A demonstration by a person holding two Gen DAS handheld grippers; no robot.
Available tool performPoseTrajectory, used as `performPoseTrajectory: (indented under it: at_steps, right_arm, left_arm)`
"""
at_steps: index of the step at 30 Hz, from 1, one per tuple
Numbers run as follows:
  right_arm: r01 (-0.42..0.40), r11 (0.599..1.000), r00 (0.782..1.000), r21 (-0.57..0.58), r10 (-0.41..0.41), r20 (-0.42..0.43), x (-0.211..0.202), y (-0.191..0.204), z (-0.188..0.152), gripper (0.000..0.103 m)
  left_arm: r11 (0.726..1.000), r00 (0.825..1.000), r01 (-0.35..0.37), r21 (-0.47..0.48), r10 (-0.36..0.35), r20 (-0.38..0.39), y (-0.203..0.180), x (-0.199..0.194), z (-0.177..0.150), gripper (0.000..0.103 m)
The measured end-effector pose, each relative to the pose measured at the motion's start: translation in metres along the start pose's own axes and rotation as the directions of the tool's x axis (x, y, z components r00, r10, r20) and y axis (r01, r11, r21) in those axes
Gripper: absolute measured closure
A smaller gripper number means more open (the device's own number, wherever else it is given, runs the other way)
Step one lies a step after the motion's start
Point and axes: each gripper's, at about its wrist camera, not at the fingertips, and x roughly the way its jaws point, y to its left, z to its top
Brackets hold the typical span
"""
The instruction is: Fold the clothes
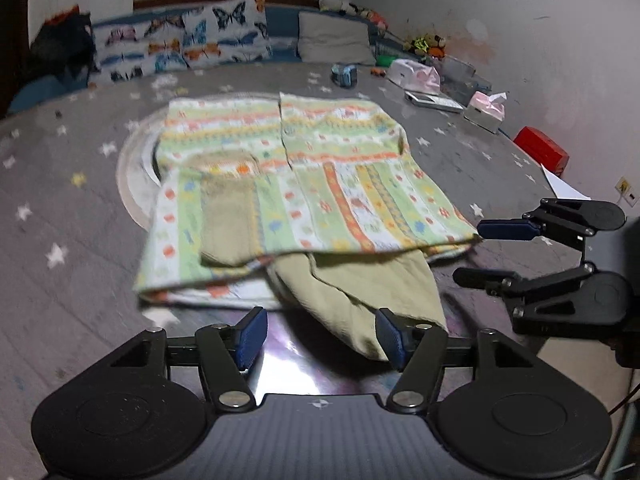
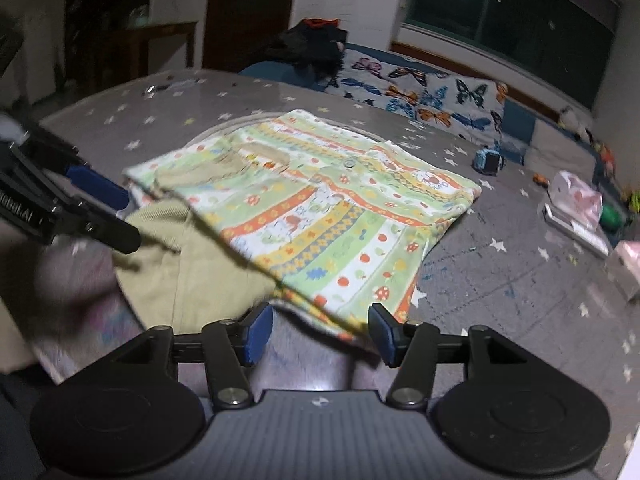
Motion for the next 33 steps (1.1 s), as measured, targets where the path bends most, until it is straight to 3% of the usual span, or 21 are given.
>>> performPoseTrajectory:
  at_steps: [1, 2, 4, 6, 8, 13, 18, 23, 24, 25, 27, 29, 31, 33]
  right_arm:
    - [0.0, 1.0, 1.0, -0.024, 0.0, -0.003, -0.001, 0.003, -0.002, 0.045]
    - [0.0, 0.999, 1.0, -0.045, 0.0, -0.004, -0.001, 0.005, -0.004, 0.044]
    - [-0.004, 0.997, 1.0, -0.081, 0.003, -0.006, -0.001, 0.009, -0.006, 0.044]
    - [-0.011, 0.993, 1.0, -0.118, 0.011, -0.003, -0.001, 0.013, -0.009, 0.044]
    - [-0.024, 0.988, 1.0, -0.151, 0.025, 0.004, 0.0, 0.016, -0.011, 0.043]
    - [-0.042, 0.975, 0.998, -0.22, 0.052, 0.042, 0.006, 0.024, -0.009, 0.043]
    - [-0.073, 0.977, 0.991, -0.198, 0.094, 0.099, 0.024, 0.025, 0.003, 0.043]
    - [-0.113, 0.982, 0.982, -0.151, 0.133, 0.132, 0.033, 0.021, 0.016, 0.063]
    - [-0.123, 0.982, 0.98, -0.141, 0.143, 0.138, 0.034, 0.02, 0.018, 0.076]
    - [-0.141, 0.984, 0.978, -0.112, 0.156, 0.137, 0.035, 0.017, 0.023, 0.084]
    - [-0.167, 0.985, 0.977, -0.04, 0.171, 0.13, 0.036, 0.008, 0.031, 0.088]
    - [-0.191, 0.982, 0.972, 0.008, 0.188, 0.139, 0.036, -0.001, 0.037, 0.09]
    - [-0.21, 0.977, 0.968, 0.045, 0.201, 0.148, 0.036, -0.008, 0.043, 0.091]
    - [-0.22, 0.973, 0.966, 0.067, 0.208, 0.155, 0.036, -0.013, 0.047, 0.092]
  left_arm:
    - [1.0, 1.0, 0.019, -0.007, -0.019, -0.015, 0.0, 0.004, 0.0, 0.049]
    - [0.999, 0.999, 0.038, -0.011, -0.038, -0.023, 0.0, 0.006, 0.001, 0.068]
    - [0.997, 0.996, 0.077, -0.019, -0.077, -0.038, -0.001, 0.01, 0.002, 0.084]
    - [0.994, 0.994, 0.108, -0.03, -0.109, -0.028, 0.001, 0.007, 0.007, 0.091]
    - [0.991, 0.992, 0.126, -0.04, -0.126, 0.0, 0.002, 0.001, 0.017, 0.092]
    - [0.972, 0.979, 0.204, -0.114, -0.202, 0.034, 0.014, -0.004, 0.046, 0.092]
    - [0.954, 0.968, 0.25, -0.165, -0.245, 0.048, 0.027, 0.001, 0.069, 0.092]
    - [0.956, 0.966, 0.26, -0.137, -0.255, 0.053, 0.031, 0.001, 0.074, 0.091]
    - [0.96, 0.967, 0.255, -0.119, -0.25, 0.053, 0.03, 0.0, 0.072, 0.091]
    - [0.966, 0.97, 0.241, -0.091, -0.236, 0.059, 0.029, -0.003, 0.069, 0.09]
    - [0.98, 0.977, 0.199, -0.026, -0.196, 0.084, 0.027, -0.011, 0.059, 0.083]
    - [0.991, 0.984, 0.13, 0.037, -0.133, 0.115, 0.024, -0.019, 0.048, 0.053]
    - [0.992, 0.985, 0.026, 0.119, -0.046, 0.165, 0.02, -0.027, 0.035, 0.049]
    - [0.977, 0.982, -0.06, 0.206, 0.02, 0.19, 0.014, -0.028, 0.025, 0.049]
